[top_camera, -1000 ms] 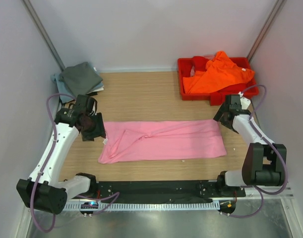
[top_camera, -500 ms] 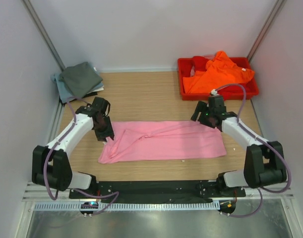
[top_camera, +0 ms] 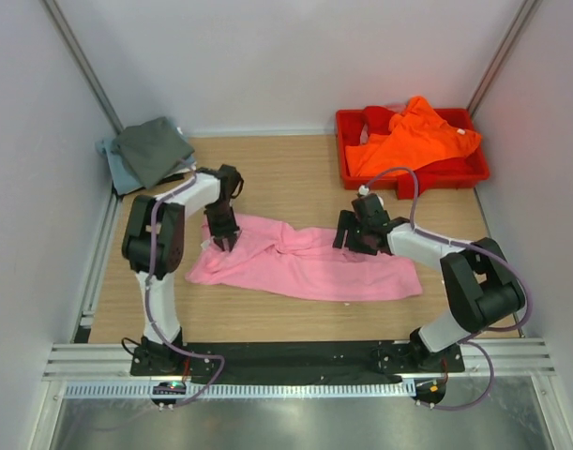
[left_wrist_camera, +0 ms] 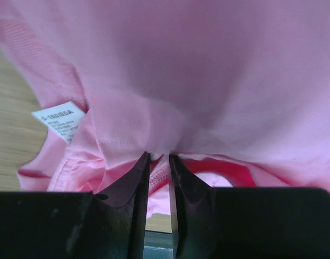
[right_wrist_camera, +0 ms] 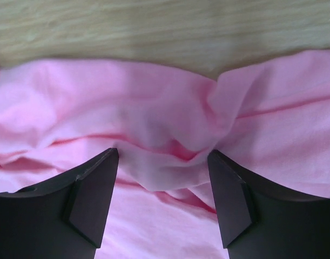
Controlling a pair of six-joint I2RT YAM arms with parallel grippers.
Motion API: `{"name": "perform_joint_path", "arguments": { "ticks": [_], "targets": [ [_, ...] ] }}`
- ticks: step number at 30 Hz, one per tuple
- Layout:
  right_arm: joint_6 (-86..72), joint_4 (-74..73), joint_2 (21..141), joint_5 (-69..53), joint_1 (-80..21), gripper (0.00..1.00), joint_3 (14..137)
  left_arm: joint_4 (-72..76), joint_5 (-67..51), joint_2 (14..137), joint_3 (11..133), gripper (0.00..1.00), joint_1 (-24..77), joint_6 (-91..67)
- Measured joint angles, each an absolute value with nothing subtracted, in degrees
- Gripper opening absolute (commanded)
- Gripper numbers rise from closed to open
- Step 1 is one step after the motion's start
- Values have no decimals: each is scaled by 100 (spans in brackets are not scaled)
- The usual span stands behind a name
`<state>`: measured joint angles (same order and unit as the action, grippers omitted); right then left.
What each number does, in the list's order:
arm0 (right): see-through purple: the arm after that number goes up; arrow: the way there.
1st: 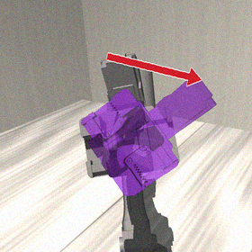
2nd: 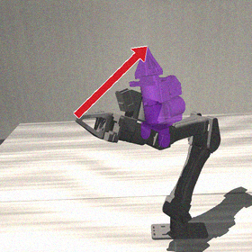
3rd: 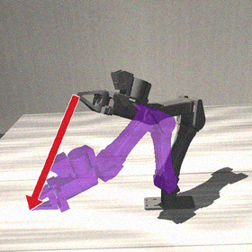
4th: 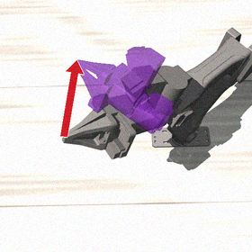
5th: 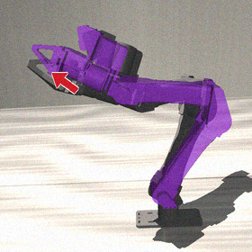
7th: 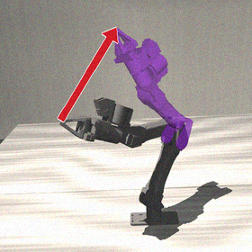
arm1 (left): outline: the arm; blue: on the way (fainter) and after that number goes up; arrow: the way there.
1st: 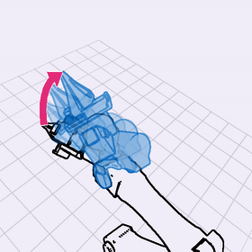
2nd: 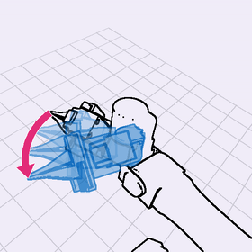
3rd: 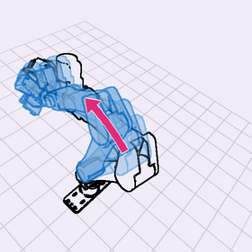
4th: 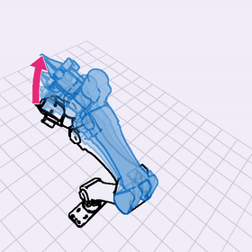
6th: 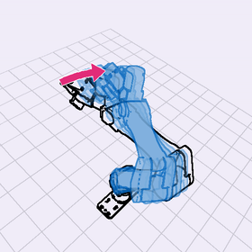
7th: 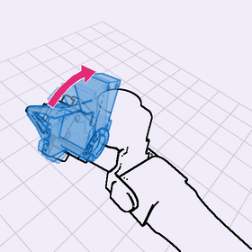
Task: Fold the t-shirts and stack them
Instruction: Fold the tshirt
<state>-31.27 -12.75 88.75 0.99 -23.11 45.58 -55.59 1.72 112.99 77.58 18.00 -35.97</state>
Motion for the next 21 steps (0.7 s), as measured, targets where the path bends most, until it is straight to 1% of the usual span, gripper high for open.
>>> {"name": "perform_joint_path", "arguments": {
  "ticks": [3,4,6,8,9,10,11,12,13,14,15,16,17,18,21],
  "targets": [
    [-3393,-1275,8696,143,-2777,73,4388,-6195,248,12381,9478,21,1772,-3511],
    [-3540,-1295,8604,174,-3035,74,4305,-6364,305,12838,10221,20,1769,-3468],
    [-3911,-1321,8451,231,-3638,74,4160,-6735,377,13725,11880,21,1761,-3361],
    [-4366,-1286,8370,167,-4320,74,4080,-7072,395,14873,14020,25,1741,-3236],
    [-4589,-1236,8381,117,-4652,77,4080,-7072,351,15334,14949,26,1717,-3214],
    [-4803,-1190,8416,25,-4969,77,4106,-6932,228,15686,15605,27,1693,-3183],
    [-4978,-1210,8495,-58,-5290,79,4202,-6670,30,15793,15788,29,1653,-3146],
    [-5076,-1225,8582,-126,-5531,80,4327,-6381,-123,15740,15609,33,1621,-3107],
    [-5144,-1391,8799,-244,-5778,82,4692,-6029,-320,15528,15161,40,1570,-3068],
    [-5155,-1428,8895,-290,-5972,82,4869,-5806,-464,15360,14831,43,1531,-3039],
    [-5135,-1542,9035,-346,-6167,83,5216,-5610,-620,15196,14569,60,1520,-2936],
    [-5098,-1584,9118,-414,-6309,83,5540,-5544,-674,15122,14499,66,1507,-2790],
    [-5048,-1688,9144,-473,-6407,85,5857,-5476,-740,15034,14479,76,1500,-2679],
    [-4974,-1767,9137,-513,-6464,86,6154,-5413,-790,14914,14473,99,1514,-2563],
    [-4659,-2123,9059,-364,-6479,90,6956,-5295,-864,14313,14470,100,1616,-2320]
  ]
}}
